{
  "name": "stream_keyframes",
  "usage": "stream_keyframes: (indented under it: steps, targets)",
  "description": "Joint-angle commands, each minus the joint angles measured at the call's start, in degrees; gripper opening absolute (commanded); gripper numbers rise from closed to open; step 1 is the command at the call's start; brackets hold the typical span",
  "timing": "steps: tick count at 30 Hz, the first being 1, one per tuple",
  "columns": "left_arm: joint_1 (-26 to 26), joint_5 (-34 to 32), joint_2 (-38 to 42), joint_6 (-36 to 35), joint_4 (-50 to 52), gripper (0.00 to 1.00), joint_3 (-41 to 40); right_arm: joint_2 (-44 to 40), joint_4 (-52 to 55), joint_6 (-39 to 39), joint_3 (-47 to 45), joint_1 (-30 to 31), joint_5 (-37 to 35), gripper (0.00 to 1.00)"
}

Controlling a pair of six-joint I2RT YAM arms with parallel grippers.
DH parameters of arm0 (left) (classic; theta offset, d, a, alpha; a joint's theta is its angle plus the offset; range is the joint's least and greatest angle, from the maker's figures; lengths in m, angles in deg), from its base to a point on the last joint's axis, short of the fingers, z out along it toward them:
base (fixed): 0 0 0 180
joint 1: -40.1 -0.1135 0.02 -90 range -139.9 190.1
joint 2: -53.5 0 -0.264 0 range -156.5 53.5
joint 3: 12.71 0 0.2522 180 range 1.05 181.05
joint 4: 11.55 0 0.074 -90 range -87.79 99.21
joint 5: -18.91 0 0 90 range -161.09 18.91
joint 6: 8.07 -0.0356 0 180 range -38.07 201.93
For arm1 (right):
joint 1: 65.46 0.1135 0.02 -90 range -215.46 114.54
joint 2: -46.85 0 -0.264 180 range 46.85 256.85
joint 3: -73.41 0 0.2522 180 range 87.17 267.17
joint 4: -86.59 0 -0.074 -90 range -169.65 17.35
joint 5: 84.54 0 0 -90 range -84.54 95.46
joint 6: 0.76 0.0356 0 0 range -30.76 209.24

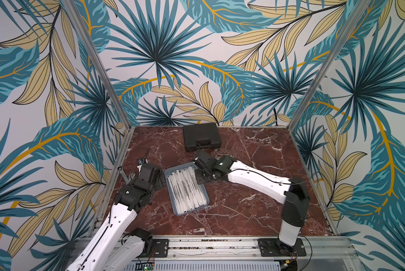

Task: Put the straws into the storage box
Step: Place the straw in the storage box, then reset both arms

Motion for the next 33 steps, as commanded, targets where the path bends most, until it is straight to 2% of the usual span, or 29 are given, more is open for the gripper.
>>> stream_keyframes:
  steps: [1, 2, 3, 5, 7, 8, 10, 12, 14, 16, 21, 24, 25, 26, 28, 29, 31, 33]
  targets:
    - [-0.20, -8.19, 5.62, -2.35, -5.58, 0.87, -5.80, -9.87, -15.72, -9.05, -15.23, -3.35, -11.60, 0.93]
    - [-0.09, -10.51, 6.97, -5.60, -11.73, 0.92, -8.73, -12.52, -22.91, -13.46, -21.39, -3.90, -16.05, 0.99]
    - [-0.03, -13.35, 7.58, -8.75, -18.16, 0.94, -11.34, -14.41, -26.35, -16.01, -24.79, -4.98, -19.62, 0.99]
    - [-0.15, -18.52, 6.11, -18.08, -39.30, 0.97, -18.56, -17.31, -28.38, -18.60, -27.65, -11.22, -25.39, 0.99]
    - [-0.32, -22.99, 1.62, -24.64, -54.11, 0.98, -21.08, -20.76, -34.40, -20.47, -31.64, -18.04, -26.09, 1.00]
    - [-0.66, -25.30, -1.71, -27.47, -59.13, 0.99, -21.18, -22.61, -38.16, -22.26, -34.50, -21.44, -24.27, 0.99]
    - [-1.43, -27.65, -8.25, -32.54, -66.73, 1.00, -21.16, -25.67, -43.46, -25.49, -39.68, -27.81, -20.87, 0.99]
    - [-3.35, -26.81, -13.41, -34.57, -69.89, 1.00, -21.30, -26.26, -43.08, -26.95, -41.75, -33.02, -22.07, 0.99]
    - [-5.87, -22.02, -16.55, -34.55, -72.18, 1.00, -22.36, -25.46, -44.47, -26.82, -43.93, -37.21, -23.44, 0.99]
    - [-8.85, -15.84, -19.45, -33.69, -75.88, 1.00, -24.26, -23.93, -49.60, -25.97, -47.32, -40.48, -21.87, 0.99]
    - [-13.57, -4.03, -26.93, -35.81, -91.22, 1.00, -29.26, -16.36, -68.08, -26.06, -54.67, -47.41, -10.98, 0.97]
    - [-15.75, 5.75, -30.85, -37.33, -96.75, 1.00, -28.88, -16.22, -74.42, -26.42, -56.30, -50.35, -6.50, 0.97]
    - [-16.83, 9.58, -32.19, -37.70, -97.16, 1.00, -27.69, -16.01, -74.28, -25.45, -56.36, -51.91, -2.67, 0.96]
    - [-17.10, 11.96, -31.92, -37.46, -91.95, 1.00, -25.58, -15.41, -74.95, -25.25, -56.80, -52.53, -0.93, 0.96]
    - [-18.63, 17.77, -31.65, -37.22, -86.96, 1.00, -23.70, -14.97, -83.48, -27.47, -60.71, -52.64, 2.77, 0.96]
    - [-19.26, 19.08, -31.76, -36.41, -88.50, 1.00, -24.24, -15.36, -83.82, -27.52, -61.54, -52.64, 4.47, 0.96]
    - [-19.88, 20.06, -32.12, -32.90, -97.59, 1.00, -28.38, -12.90, -93.57, -28.46, -65.52, -52.63, 6.97, 0.97]
    - [-19.91, 20.21, -36.60, -33.09, -106.17, 1.00, -30.39, -9.41, -102.87, -30.03, -67.97, -52.60, 7.56, 0.99]
